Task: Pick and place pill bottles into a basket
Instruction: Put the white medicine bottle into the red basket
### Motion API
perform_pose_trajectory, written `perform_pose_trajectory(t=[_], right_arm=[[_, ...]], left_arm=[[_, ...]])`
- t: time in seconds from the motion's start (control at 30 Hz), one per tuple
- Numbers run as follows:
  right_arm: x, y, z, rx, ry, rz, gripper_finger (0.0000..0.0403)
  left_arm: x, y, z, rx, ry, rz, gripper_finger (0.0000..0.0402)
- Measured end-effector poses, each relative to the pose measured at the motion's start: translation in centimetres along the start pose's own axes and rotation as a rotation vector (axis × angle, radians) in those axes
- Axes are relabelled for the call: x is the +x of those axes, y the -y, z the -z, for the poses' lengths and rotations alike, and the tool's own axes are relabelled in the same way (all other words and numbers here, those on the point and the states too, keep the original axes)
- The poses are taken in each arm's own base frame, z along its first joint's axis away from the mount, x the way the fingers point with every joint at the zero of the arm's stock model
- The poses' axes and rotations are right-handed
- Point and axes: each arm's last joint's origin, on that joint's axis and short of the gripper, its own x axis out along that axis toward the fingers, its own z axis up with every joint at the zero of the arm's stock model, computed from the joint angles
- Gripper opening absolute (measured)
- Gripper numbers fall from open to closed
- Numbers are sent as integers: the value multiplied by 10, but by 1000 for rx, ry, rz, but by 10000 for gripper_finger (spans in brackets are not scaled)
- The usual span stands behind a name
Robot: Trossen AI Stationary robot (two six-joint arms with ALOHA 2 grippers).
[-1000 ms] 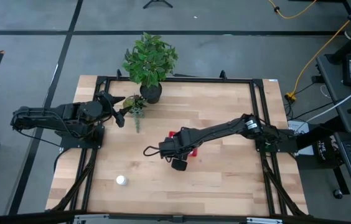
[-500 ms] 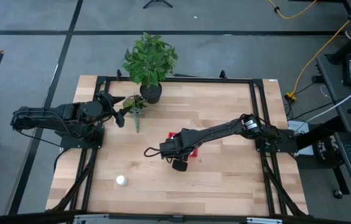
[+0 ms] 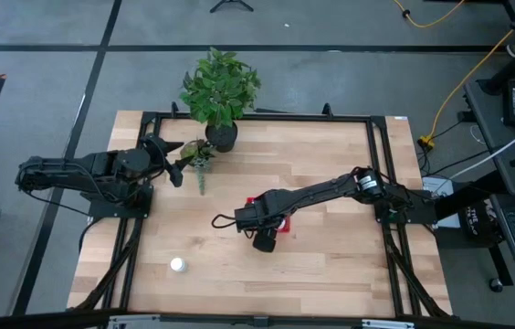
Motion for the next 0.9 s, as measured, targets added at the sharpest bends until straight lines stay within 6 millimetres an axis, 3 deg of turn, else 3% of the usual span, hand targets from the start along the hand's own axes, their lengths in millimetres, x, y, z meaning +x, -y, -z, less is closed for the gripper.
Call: perform_pose_trajectory(t=[0.4,0.73,0.9], right_arm=[[0,0,0,21,0,-1,185],[0,0,0,21,-1,-2,260],[-5,0,-1,24,3,-2,274]], left_arm=[[0,0,0,0,0,0,267],[0,0,0,0,0,0,267],[0,0,0,0,0,0,267]])
